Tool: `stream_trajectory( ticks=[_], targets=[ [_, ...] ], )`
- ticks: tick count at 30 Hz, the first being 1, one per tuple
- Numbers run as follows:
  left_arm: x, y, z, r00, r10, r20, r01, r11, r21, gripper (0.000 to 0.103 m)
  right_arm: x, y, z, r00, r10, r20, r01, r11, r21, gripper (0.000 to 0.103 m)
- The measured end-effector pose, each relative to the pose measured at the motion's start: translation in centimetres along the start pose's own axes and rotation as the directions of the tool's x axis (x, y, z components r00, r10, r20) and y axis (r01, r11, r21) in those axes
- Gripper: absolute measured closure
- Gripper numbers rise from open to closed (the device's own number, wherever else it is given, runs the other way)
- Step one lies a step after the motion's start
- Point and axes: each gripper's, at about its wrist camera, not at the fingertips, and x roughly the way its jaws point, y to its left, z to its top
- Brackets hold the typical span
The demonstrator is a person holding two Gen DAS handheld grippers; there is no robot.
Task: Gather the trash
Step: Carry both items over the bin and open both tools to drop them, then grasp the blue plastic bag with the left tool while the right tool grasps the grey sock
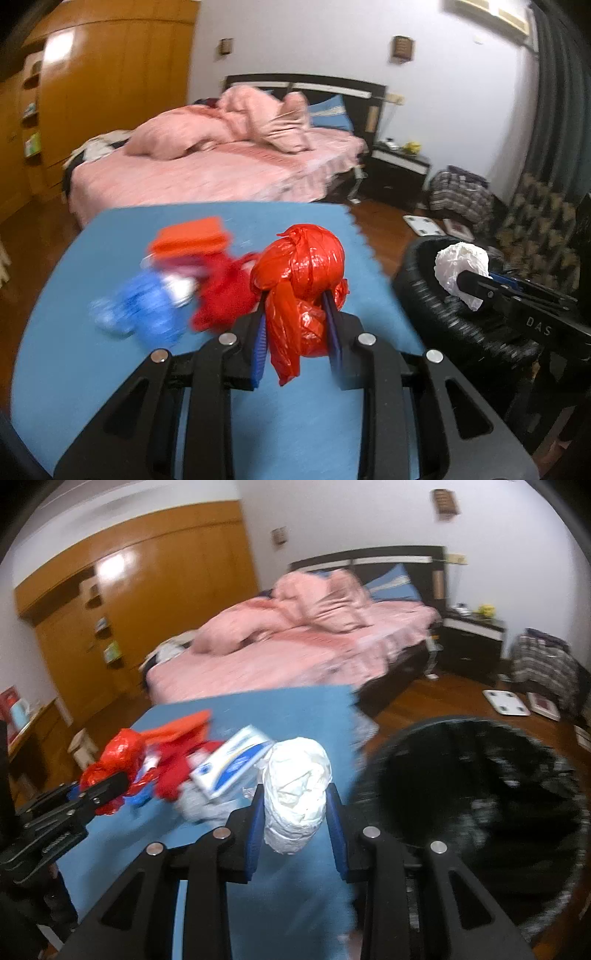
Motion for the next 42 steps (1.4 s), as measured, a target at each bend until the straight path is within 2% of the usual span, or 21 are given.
stream_trajectory(
  ticks=[4,9,18,19,20,21,22,23,27,29,31,37,42],
  targets=[
    [1.4,-4.1,1.2,0.997,-0.079,0.012,0.078,0.996,0.040,0.077,-1.3,-4.6,0.4,0.995,-0.093,0.026,0.092,0.994,0.059,0.071],
    [3.4,-9.3,2.4,0.985,-0.174,0.007,0.173,0.981,0.090,0.077,-2.3,-9.6,0.0,0.981,-0.192,0.031,0.186,0.974,0.128,0.071],
    [7.5,-17.7,3.4,0.954,-0.297,-0.040,0.299,0.942,0.153,0.076,-4.2,-16.2,-1.2,0.956,-0.294,0.027,0.281,0.935,0.218,0.069],
    [7.9,-18.5,3.4,0.949,-0.312,-0.049,0.315,0.936,0.157,0.074,-4.4,-16.5,-1.3,0.953,-0.302,0.027,0.289,0.931,0.223,0.066],
    [8.2,-19.1,3.4,0.945,-0.321,-0.055,0.326,0.932,0.161,0.068,-4.5,-16.9,-1.4,0.950,-0.310,0.026,0.297,0.928,0.227,0.065],
    [8.5,-19.8,3.4,0.942,-0.331,-0.061,0.337,0.927,0.167,0.059,-4.7,-17.3,-1.6,0.947,-0.321,0.026,0.307,0.924,0.230,0.063],
    [8.7,-19.9,3.3,0.939,-0.339,-0.064,0.345,0.923,0.169,0.041,-4.9,-17.6,-1.8,0.944,-0.330,0.026,0.315,0.920,0.233,0.056],
    [8.9,-20.0,3.3,0.938,-0.342,-0.060,0.348,0.922,0.171,0.036,-5.0,-17.9,-1.9,0.941,-0.338,0.026,0.322,0.916,0.237,0.050],
    [8.6,-19.5,3.1,0.944,-0.325,-0.051,0.329,0.929,0.168,0.030,-5.3,-18.1,-1.8,0.933,-0.358,0.043,0.339,0.911,0.237,0.029],
    [8.2,-18.4,3.1,0.951,-0.306,-0.040,0.308,0.938,0.158,0.025,-5.4,-17.7,-1.6,0.930,-0.363,0.056,0.341,0.911,0.230,0.013],
    [7.6,-17.0,3.3,0.962,-0.274,-0.024,0.274,0.950,0.150,0.020,-5.4,-16.9,-1.4,0.930,-0.362,0.066,0.340,0.915,0.216,0.005],
    [5.5,-11.5,3.1,0.988,-0.150,0.019,0.147,0.981,0.125,0.014,-4.3,-13.7,-0.7,0.951,-0.300,0.073,0.283,0.942,0.183,0.006],
    [3.8,-6.8,2.2,0.999,-0.029,0.030,0.026,0.996,0.087,0.014,-2.6,-9.4,-0.3,0.973,-0.220,0.076,0.209,0.970,0.124,0.006]
  ],
)
